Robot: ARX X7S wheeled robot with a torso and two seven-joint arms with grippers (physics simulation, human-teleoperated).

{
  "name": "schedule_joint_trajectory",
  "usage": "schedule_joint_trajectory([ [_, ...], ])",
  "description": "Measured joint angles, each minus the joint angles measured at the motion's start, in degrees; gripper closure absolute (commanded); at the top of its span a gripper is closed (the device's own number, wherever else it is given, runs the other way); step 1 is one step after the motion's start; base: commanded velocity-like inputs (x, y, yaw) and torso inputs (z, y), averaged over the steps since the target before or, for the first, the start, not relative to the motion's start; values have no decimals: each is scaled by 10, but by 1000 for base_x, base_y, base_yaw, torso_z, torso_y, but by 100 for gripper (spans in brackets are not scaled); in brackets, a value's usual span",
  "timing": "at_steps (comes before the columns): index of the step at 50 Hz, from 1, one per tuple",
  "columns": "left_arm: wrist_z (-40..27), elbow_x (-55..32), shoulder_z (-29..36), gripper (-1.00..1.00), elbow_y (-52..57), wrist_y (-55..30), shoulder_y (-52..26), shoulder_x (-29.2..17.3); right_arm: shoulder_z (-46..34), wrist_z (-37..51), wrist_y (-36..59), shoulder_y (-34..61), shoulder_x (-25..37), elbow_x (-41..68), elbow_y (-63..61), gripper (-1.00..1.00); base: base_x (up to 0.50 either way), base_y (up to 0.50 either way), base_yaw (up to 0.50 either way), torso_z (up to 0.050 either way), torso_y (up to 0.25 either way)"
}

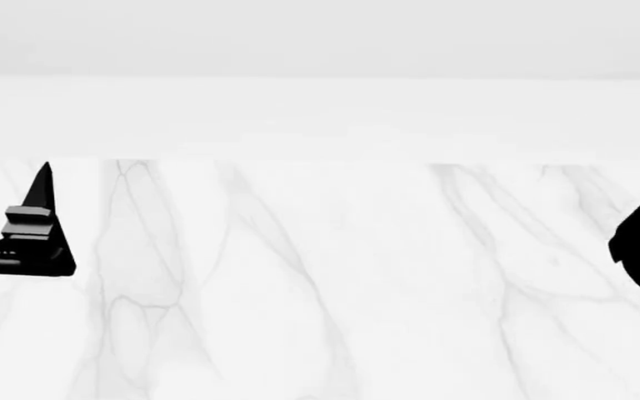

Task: Pick up the book on the left and place it on top of the shelf.

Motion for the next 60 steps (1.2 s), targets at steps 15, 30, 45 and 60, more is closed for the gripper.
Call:
schedule_joint_trajectory([
  [15,-2,-4,-4,-100,0,6,7,-2,59,-12,50,-28,31,9,0,100,0,0,0,0,1],
  [30,-5,-7,-5,-100,-1,8,9,-5,110,-10,58,-48,41,9,0,100,0,0,0,0,1],
  [45,-8,-11,-6,-100,1,7,9,-7,151,-13,52,-60,44,6,0,100,0,0,0,1,1],
  [60,-11,-14,-6,-100,-1,11,11,-8,148,-2,50,-63,41,7,0,-100,1,0,0,0,0],
])
